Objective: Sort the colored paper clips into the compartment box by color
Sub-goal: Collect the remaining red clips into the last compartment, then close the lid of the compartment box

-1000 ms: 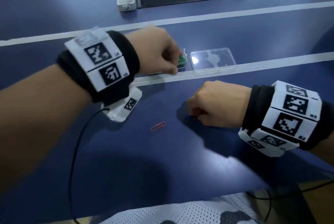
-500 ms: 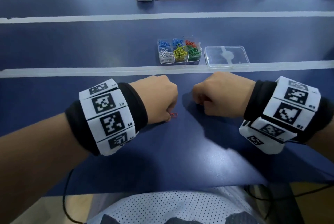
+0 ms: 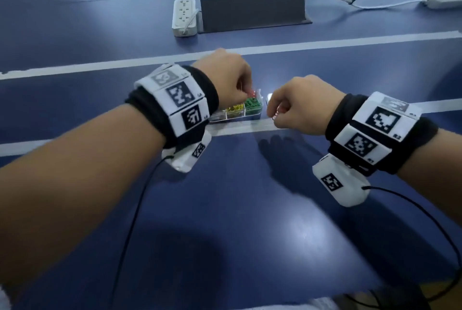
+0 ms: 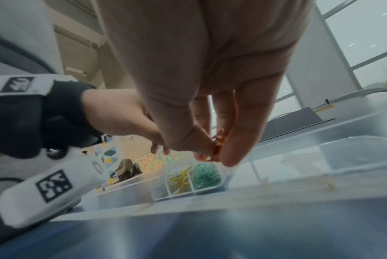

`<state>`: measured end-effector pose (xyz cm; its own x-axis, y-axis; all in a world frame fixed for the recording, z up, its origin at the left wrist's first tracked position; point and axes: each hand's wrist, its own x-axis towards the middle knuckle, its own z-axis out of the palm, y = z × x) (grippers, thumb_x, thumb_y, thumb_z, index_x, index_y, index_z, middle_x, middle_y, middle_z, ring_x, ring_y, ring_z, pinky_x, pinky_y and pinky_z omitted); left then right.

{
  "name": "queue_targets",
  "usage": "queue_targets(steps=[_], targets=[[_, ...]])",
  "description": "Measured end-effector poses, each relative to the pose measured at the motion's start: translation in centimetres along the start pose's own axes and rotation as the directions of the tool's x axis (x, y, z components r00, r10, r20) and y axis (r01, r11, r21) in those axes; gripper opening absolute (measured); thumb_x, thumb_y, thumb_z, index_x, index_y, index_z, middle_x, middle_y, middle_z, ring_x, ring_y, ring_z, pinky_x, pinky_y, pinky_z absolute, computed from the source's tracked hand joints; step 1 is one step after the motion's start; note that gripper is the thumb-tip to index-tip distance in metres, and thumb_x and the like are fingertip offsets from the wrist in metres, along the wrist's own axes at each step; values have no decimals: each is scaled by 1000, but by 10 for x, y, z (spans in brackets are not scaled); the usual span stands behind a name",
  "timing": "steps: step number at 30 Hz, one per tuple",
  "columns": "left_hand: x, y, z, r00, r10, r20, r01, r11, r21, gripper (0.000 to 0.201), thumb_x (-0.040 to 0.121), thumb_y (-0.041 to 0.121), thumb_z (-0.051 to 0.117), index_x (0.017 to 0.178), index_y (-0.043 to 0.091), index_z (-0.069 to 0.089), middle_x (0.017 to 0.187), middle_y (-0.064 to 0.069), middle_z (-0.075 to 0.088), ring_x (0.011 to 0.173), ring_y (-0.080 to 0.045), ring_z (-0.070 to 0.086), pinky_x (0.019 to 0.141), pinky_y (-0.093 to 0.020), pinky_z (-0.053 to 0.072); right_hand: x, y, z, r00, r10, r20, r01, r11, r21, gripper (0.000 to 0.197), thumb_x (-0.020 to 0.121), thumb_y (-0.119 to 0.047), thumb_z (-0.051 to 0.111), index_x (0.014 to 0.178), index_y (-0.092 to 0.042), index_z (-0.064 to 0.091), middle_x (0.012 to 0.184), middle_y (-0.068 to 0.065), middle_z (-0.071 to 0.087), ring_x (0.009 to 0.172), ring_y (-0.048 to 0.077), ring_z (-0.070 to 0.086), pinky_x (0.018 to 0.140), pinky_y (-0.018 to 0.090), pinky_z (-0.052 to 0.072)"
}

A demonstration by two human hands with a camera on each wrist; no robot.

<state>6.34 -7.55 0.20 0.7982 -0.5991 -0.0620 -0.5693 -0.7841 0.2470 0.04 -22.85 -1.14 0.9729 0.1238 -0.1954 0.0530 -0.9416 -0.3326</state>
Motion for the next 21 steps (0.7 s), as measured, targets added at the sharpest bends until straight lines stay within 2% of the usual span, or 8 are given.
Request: queue_targets(steps=[3,6,8,12,15,17,19,21], targets=[[33,-10,1,998,-57,8,56,998,28,9,82,22,63,84,25,71,85,4,67,87,-19,64,82,-35,54,12,5,-5,999,40,-24,-39,998,39,15,77,-15,59,75,-29,66,63,-14,51,74,18,53,74,25,46],[51,-13,9,995,-79,53,75,995,71,8,81,23,65,82,27,71,91,1,71,88,-24,66,77,-35,54,25,11,-5,997,57,-57,-56,998,24,18,79,-17,59,90,-23,72,75,-6,55,79,18,51,80,27,48],[56,-14,11,995,-70,70,66,996,65,10,82,25,65,88,25,73,95,-1,72,89,-23,65,82,-37,54,36,14,-6,995,66,-80,-65,998,18,21,80,-19,60,98,-21,71,84,-4,55,82,18,49,84,28,47],[51,-28,9,997,-78,-21,79,997,6,22,86,37,58,98,23,70,100,0,70,81,-17,54,86,-37,51,57,11,-10,993,76,-94,-72,996,49,18,80,-19,61,94,-21,73,81,-4,60,82,16,53,82,26,47],[34,-46,8,991,-136,-14,135,990,-39,46,81,55,57,111,22,62,111,-5,61,86,-15,50,89,-35,46,71,2,-13,994,48,-97,-43,998,55,18,81,-17,60,90,-20,74,79,-4,62,81,14,56,80,25,48],[17,-57,5,975,-201,94,209,975,-79,72,68,65,61,124,21,52,123,-7,54,98,-17,52,92,-34,43,79,-4,-14,995,29,-95,-26,999,34,18,81,-17,60,91,-20,74,80,-4,63,81,15,56,80,25,48],[-1,-67,3,939,-262,222,288,953,-92,96,52,68,66,133,22,42,133,-6,49,114,-21,52,96,-34,41,85,-10,-13,995,21,-98,-20,1000,16,18,80,-17,61,92,-21,74,82,-4,63,81,16,57,81,26,50],[-14,-75,5,912,-288,293,318,946,-61,113,39,69,68,136,23,35,137,-4,48,121,-23,50,103,-36,41,90,-15,-13,994,32,-105,-32,999,6,19,79,-16,63,92,-23,74,86,-1,65,83,18,59,81,27,51]])
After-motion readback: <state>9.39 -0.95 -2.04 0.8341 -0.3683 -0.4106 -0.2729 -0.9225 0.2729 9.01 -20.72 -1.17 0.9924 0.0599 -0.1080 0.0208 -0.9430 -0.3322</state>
